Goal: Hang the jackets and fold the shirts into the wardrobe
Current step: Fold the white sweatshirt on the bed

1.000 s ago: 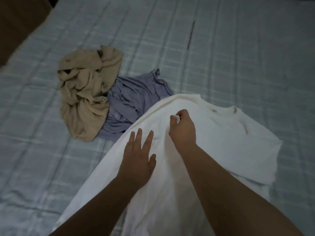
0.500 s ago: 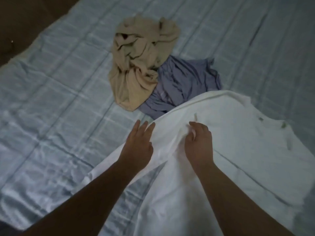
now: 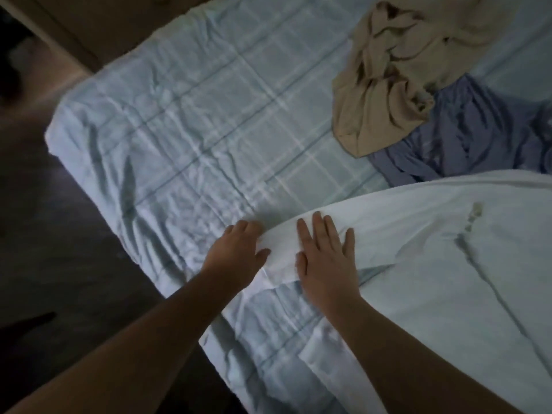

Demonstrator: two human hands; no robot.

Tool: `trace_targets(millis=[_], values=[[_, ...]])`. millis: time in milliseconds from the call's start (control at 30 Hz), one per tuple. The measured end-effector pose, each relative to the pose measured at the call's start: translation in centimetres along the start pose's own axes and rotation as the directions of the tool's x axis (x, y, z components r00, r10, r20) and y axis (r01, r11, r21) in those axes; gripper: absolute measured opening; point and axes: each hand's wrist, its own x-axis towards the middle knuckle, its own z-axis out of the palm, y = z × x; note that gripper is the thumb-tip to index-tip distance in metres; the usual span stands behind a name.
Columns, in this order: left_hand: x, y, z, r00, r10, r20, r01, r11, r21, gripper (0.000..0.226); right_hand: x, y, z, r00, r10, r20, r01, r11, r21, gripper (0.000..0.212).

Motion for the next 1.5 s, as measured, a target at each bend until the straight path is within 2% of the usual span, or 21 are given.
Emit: trace_targets(millis=[100, 133, 200, 233, 300, 367, 433, 500, 633, 733, 833, 933, 1000, 1067, 1167, 1233, 1300, 1367, 1433, 1500], values=[[-1.0, -1.6, -0.8, 0.989, -0.081, 0.123, 0.069, 0.993, 0.1, 0.045, -0.1, -0.5, 0.3, 1.0, 0.001, 0.017, -0.001, 0.999, -0.035, 0.065], [-0.8, -1.8, -1.2, 0.987, -0.074, 0.143, 0.064, 0.995, 0.072, 0.041, -0.1, -0.5, 0.2, 1.0, -0.002, 0.017, 0.003, 0.999, -0.042, 0.065], [-0.3, -1.8, -2.5, 0.984, -0.06, 0.165, 0.091, 0.979, -0.185, 0.029, 0.0, -0.6, -0.2, 1.0, -0.006, 0.021, 0.007, 0.998, -0.059, 0.066], [0.2, -1.7, -3.3, 0.984, -0.068, 0.164, 0.124, 0.927, -0.354, 0.025, 0.1, -0.7, -0.6, 1.0, -0.006, 0.018, 0.007, 0.998, -0.07, 0.066], [1.3, -1.5, -5.4, 0.988, -0.111, 0.104, 0.152, 0.756, -0.637, 0.023, 0.8, -0.8, -1.6, 1.0, 0.004, -0.012, -0.005, 0.997, -0.076, 0.066], [2.7, -1.3, -7.5, 0.982, -0.187, -0.017, 0.112, 0.654, -0.748, 0.026, 1.9, -1.0, -3.0, 0.998, 0.03, -0.06, -0.033, 0.998, -0.061, 0.066], [4.3, -1.4, -9.4, 0.949, -0.278, -0.149, 0.079, 0.668, -0.74, 0.023, 3.0, -1.2, -4.0, 0.993, 0.056, -0.103, -0.061, 0.997, -0.046, 0.065], [5.8, -1.6, -11.0, 0.918, -0.336, -0.21, 0.076, 0.671, -0.738, 0.017, 4.3, -1.4, -4.5, 0.991, 0.068, -0.118, -0.071, 0.997, -0.02, 0.064], [8.6, -3.1, -12.0, 0.916, -0.332, -0.227, 0.092, 0.723, -0.685, 0.01, 7.4, -1.7, -4.4, 0.994, 0.055, -0.099, -0.053, 0.998, 0.022, 0.061], [11.3, -4.5, -12.2, 0.906, -0.359, -0.224, 0.099, 0.695, -0.712, 0.005, 9.8, -1.4, -4.7, 0.971, 0.109, -0.212, -0.093, 0.992, 0.083, 0.055], [14.3, -4.7, -12.9, 0.891, -0.365, -0.268, 0.082, 0.712, -0.697, 0.014, 11.7, 0.2, -4.8, 0.944, 0.204, -0.261, -0.194, 0.979, 0.067, 0.054], [16.8, -3.7, -13.4, 0.9, -0.342, -0.271, 0.073, 0.73, -0.679, 0.019, 12.7, 2.4, -4.9, 0.942, 0.275, -0.19, -0.279, 0.96, 0.007, 0.059], [18.2, -2.9, -13.0, 0.918, -0.317, -0.238, 0.107, 0.776, -0.621, 0.017, 13.1, 3.4, -4.6, 0.955, 0.277, -0.109, -0.282, 0.959, -0.037, 0.062], [19.2, -2.2, -12.3, 0.933, -0.314, -0.175, 0.17, 0.815, -0.554, 0.027, 13.5, 3.8, -4.3, 0.963, 0.263, -0.057, -0.267, 0.961, -0.071, 0.065], [19.7, -2.1, -11.7, 0.926, -0.362, -0.109, 0.28, 0.85, -0.446, 0.052, 13.9, 4.1, -3.9, 0.962, 0.264, -0.062, -0.269, 0.96, -0.079, 0.071], [19.4, -2.3, -11.9, 0.92, -0.366, -0.139, 0.289, 0.875, -0.388, 0.048, 14.1, 4.2, -3.7, 0.965, 0.257, -0.049, -0.26, 0.963, -0.076, 0.074], [18.7, -2.2, -12.6, 0.917, -0.333, -0.221, 0.207, 0.868, -0.451, 0.034, 13.9, 4.2, -4.0, 0.973, 0.228, -0.027, -0.229, 0.972, -0.058, 0.072], [17.8, -0.8, -13.7, 0.913, -0.279, -0.297, 0.055, 0.807, -0.588, 0.023, 13.3, 4.5, -4.8, 0.979, 0.203, -0.028, -0.203, 0.979, 0.009, 0.067], [16.3, 2.4, -15.3, 0.905, -0.217, -0.365, -0.092, 0.739, -0.668, 0.014, 11.9, 5.2, -6.0, 0.973, 0.217, -0.072, -0.212, 0.974, 0.077, 0.065], [15.0, 7.1, -16.6, 0.887, -0.143, -0.44, -0.216, 0.713, -0.667, 0.011, 9.5, 6.0, -7.1, 0.953, 0.26, -0.155, -0.239, 0.961, 0.141, 0.066]])
